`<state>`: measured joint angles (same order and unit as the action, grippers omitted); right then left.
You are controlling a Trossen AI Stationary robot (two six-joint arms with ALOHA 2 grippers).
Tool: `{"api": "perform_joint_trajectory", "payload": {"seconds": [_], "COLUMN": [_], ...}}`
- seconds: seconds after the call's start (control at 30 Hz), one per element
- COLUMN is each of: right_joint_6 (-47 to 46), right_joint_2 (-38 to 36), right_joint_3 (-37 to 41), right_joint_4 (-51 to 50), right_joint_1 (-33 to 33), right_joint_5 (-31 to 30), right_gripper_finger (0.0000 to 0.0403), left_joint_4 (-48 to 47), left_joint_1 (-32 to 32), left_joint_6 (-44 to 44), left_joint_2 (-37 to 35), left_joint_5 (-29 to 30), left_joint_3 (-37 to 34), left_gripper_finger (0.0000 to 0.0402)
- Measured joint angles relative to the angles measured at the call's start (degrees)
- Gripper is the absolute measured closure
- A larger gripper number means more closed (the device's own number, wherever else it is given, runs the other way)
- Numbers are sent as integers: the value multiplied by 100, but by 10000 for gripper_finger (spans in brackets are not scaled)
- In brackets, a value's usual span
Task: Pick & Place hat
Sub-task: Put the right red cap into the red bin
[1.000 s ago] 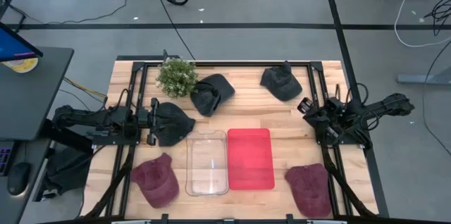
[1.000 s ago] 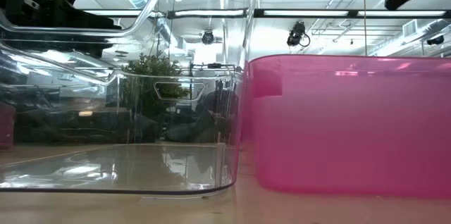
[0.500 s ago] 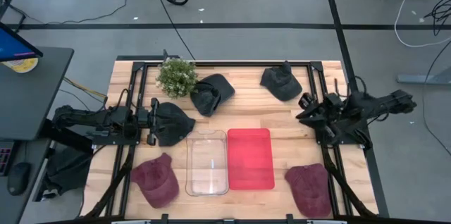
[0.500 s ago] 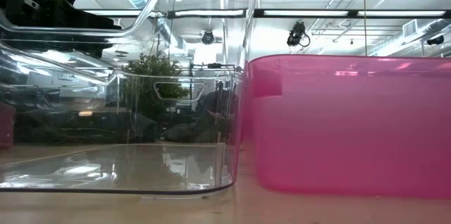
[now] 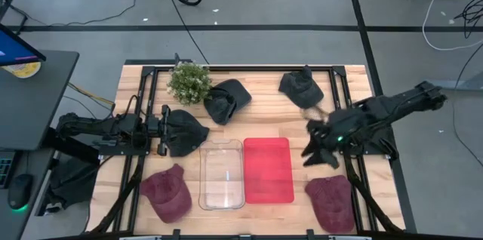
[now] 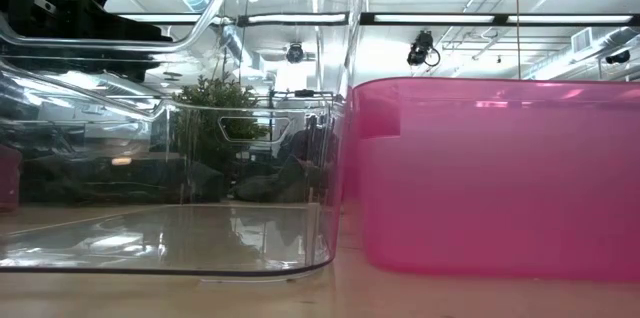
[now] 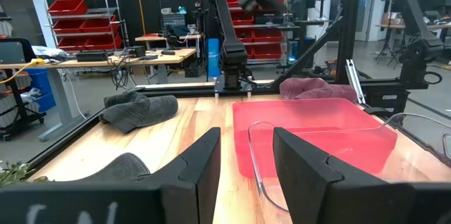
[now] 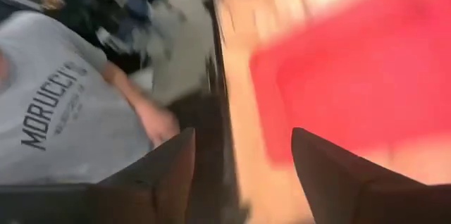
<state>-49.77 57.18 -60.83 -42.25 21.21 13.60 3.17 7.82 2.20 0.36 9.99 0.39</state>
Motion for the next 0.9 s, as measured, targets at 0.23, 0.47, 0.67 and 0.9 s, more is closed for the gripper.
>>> {"api": "perform_joint_trajectory", "payload": {"seconds": [0.23, 0.47, 0.67, 0.9], "right_joint_6": [-2066, -3442, -3703, -3496], "right_joint_2": [1101, 1671, 2252, 2884], "right_joint_3": [-153, -153, -153, -153], "right_joint_4": [-730, -168, -28, 24], "right_joint_1": [999, 2092, 2759, 3015], "right_joint_5": [1136, 715, 585, 480], "right_gripper_finger": [154, 154, 154, 154], "left_joint_4": [1, 0, 0, -1], "left_joint_1": [1, 0, 1, 0], "left_joint_6": [0, 0, -2, 0], "left_joint_2": [0, 0, 0, 0], "left_joint_5": [-1, -1, 0, -1], "left_joint_3": [1, 0, 0, 0], "left_gripper_finger": [266, 266, 266, 266]}}
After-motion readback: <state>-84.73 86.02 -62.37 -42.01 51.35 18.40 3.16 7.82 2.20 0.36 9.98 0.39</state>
